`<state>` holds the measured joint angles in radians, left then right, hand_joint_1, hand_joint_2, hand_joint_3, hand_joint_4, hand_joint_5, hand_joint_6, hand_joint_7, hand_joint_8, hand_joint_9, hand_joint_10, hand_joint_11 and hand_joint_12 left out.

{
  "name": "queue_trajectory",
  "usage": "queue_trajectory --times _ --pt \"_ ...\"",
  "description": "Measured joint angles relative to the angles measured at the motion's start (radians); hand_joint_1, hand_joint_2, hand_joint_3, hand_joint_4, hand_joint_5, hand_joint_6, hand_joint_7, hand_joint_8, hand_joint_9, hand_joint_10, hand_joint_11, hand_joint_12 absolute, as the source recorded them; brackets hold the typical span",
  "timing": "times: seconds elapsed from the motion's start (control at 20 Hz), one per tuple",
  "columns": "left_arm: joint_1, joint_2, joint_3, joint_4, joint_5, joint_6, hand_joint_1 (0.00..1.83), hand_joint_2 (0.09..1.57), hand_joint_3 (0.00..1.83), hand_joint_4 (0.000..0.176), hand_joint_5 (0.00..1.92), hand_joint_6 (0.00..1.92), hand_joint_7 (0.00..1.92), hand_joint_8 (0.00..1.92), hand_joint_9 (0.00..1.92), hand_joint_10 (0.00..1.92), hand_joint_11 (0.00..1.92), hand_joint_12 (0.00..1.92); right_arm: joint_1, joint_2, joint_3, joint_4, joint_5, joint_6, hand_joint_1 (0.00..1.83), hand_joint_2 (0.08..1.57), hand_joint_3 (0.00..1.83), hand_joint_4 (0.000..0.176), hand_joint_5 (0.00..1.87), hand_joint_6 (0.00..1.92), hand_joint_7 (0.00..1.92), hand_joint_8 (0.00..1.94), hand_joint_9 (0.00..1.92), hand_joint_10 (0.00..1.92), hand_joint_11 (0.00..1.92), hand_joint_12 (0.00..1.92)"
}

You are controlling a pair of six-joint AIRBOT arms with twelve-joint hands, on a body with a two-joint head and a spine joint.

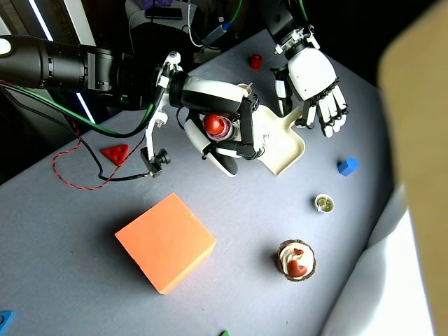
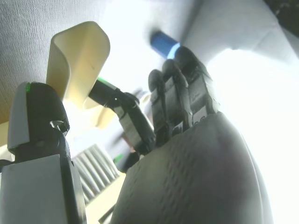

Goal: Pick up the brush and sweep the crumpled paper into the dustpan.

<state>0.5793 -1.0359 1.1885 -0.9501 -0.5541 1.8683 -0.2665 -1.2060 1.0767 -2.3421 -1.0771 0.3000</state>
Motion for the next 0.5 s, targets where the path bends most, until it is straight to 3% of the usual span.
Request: queue_trajectory --times 0.15,0.3,0.35,0.5 --pt "0.0 0.0 0.0 0.0 0.0 0.001 1.12 1.11 0.0 0.0 1.0 0.94 0.3 0.0 0.22 0.0 0.03 0.49 -0.001 -0.036 0.034 0.047 -0.005 0.002 1.43 1.15 0.0 0.176 1.06 1.92 1.17 1.94 1.22 1.92 1.2 1.92" --pt "0.0 0.0 0.0 0.0 0.0 0.004 1.12 1.11 0.0 0.0 0.99 0.95 0.27 0.0 0.17 0.0 0.0 0.36 -0.007 -0.056 0.051 0.046 -0.046 0.079 1.45 1.15 0.0 0.176 1.08 1.92 1.18 1.94 1.23 1.92 1.23 1.92" --pt "0.0 0.0 0.0 0.0 0.0 0.005 1.12 1.11 0.0 0.0 1.0 0.95 0.26 0.0 0.16 0.0 0.0 0.21 -0.007 -0.061 0.054 0.047 -0.055 0.113 1.45 1.14 0.0 0.176 1.08 1.92 1.18 1.94 1.24 1.92 1.24 1.92" --pt "0.0 0.003 0.0 0.0 0.0 0.004 1.11 1.11 0.0 0.0 1.0 0.95 0.27 0.0 0.17 0.01 0.01 0.2 -0.007 -0.072 0.061 0.045 -0.071 0.17 1.45 1.15 0.0 0.176 1.08 1.92 1.16 1.94 1.22 1.92 1.21 1.92"
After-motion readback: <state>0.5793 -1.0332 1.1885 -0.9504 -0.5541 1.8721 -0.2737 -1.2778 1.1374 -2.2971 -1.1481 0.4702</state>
